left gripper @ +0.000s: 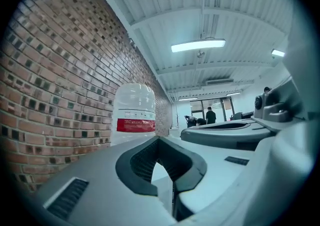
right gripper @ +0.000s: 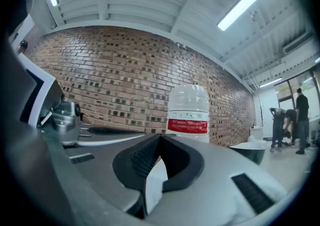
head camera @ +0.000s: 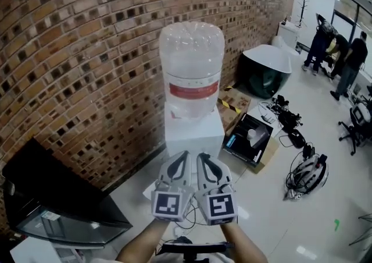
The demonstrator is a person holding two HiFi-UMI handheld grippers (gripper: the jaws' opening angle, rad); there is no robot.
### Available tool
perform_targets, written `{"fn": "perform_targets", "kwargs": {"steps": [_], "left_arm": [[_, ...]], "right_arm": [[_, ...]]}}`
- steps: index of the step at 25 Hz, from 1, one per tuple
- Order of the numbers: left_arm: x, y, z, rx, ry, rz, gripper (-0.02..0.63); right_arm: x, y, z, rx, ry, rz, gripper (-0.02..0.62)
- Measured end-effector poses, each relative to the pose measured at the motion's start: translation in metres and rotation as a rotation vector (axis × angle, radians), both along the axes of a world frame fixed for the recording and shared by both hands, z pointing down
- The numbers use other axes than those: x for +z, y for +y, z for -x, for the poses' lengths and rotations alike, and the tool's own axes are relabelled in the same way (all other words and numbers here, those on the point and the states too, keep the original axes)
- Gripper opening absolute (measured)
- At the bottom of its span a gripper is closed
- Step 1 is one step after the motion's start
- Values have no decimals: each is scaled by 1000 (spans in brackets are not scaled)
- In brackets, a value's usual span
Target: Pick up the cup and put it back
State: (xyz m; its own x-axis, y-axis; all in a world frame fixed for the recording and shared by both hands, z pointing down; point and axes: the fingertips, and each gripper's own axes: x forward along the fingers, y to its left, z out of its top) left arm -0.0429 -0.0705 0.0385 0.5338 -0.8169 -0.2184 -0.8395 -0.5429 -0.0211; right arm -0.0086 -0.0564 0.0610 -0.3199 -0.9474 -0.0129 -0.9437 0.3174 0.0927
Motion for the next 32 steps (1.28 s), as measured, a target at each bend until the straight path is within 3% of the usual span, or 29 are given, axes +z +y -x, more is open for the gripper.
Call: {"fn": "perform_targets", "kwargs": {"steps": [9, 21, 24, 29, 32], "left_arm": [[11, -40, 9, -10, 2, -3, 0], [29, -66, -22, -65, -10, -21, 0], [52, -73, -20, -117, 0, -9, 0], [95, -79, -26, -129, -11, -11, 0], [131, -83, -28, -131, -10, -1, 0]], "right_arm": [[11, -44, 1, 11, 8, 12, 6], [34, -77, -26, -61, 51, -1, 6], [57, -85, -27, -83, 51, 6, 6], [106, -93, -32, -101, 52, 38, 10], [144, -98, -32, -118, 43, 53, 43]]}}
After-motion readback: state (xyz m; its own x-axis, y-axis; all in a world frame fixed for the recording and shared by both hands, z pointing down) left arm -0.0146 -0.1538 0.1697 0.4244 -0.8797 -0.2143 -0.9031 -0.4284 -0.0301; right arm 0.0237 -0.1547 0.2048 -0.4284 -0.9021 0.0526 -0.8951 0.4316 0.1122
